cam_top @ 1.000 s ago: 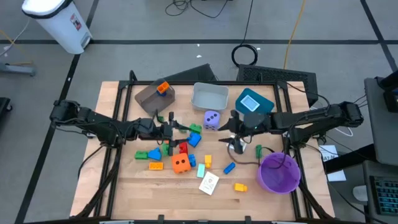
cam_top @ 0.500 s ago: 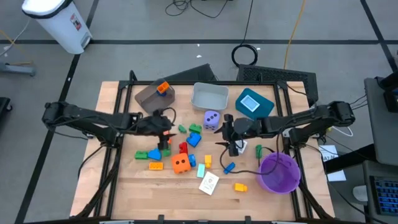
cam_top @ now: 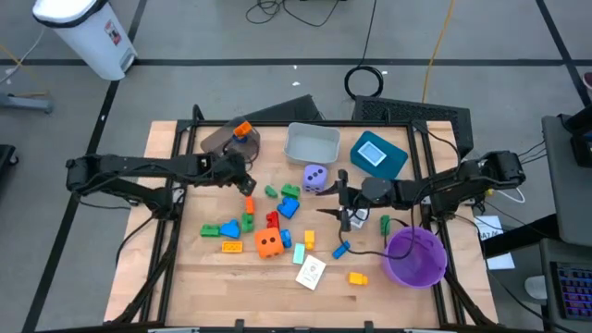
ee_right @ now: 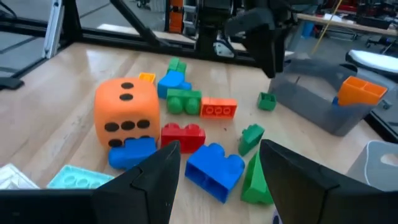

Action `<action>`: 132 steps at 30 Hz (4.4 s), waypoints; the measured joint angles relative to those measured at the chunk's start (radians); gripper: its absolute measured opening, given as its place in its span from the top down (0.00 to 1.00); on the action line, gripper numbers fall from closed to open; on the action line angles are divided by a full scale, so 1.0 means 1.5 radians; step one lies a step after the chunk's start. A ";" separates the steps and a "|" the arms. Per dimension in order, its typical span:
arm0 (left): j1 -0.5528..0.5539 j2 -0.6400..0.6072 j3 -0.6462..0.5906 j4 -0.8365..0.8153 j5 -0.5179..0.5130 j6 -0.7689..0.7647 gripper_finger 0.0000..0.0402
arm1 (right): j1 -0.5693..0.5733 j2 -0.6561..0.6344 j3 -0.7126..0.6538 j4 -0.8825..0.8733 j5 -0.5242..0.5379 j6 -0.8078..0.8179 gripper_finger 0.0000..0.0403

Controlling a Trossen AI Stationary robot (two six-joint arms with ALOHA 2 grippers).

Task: Pick & Place Toys
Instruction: Put the green gamepiece into the black bin

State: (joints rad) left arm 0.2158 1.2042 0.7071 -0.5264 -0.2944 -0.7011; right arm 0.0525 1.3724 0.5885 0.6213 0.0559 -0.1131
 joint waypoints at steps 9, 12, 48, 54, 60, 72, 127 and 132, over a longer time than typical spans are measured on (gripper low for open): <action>0.004 0.094 0.000 0.000 0.002 -0.089 0.47 | 0.000 -0.001 0.000 0.002 0.000 0.000 0.47; 0.003 0.116 0.000 -0.005 0.001 -0.114 0.47 | 0.000 -0.001 0.000 0.002 0.000 0.000 0.47; -0.006 0.188 0.023 0.138 0.156 0.050 0.47 | 0.000 -0.001 0.000 0.002 0.000 -0.002 0.47; -0.006 0.188 0.078 0.079 0.110 0.091 0.47 | 0.000 -0.001 0.000 0.002 0.000 -0.002 0.47; -0.006 0.188 0.090 0.037 0.084 0.081 0.47 | 0.000 -0.001 0.000 0.002 0.000 -0.002 0.47; -0.007 0.243 0.090 0.016 0.061 0.060 0.47 | 0.000 -0.001 0.000 0.002 0.000 -0.002 0.47; 0.000 0.275 0.090 0.035 0.058 0.101 0.64 | 0.000 -0.001 0.000 0.002 0.000 -0.002 0.47; 0.000 0.262 0.092 0.025 0.070 0.123 0.65 | 0.000 -0.001 0.000 0.002 0.000 -0.002 0.47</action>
State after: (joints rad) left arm 0.2162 1.5976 0.8445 -0.4885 -0.1892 -0.5169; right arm 0.0521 1.3708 0.5888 0.6238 0.0559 -0.1165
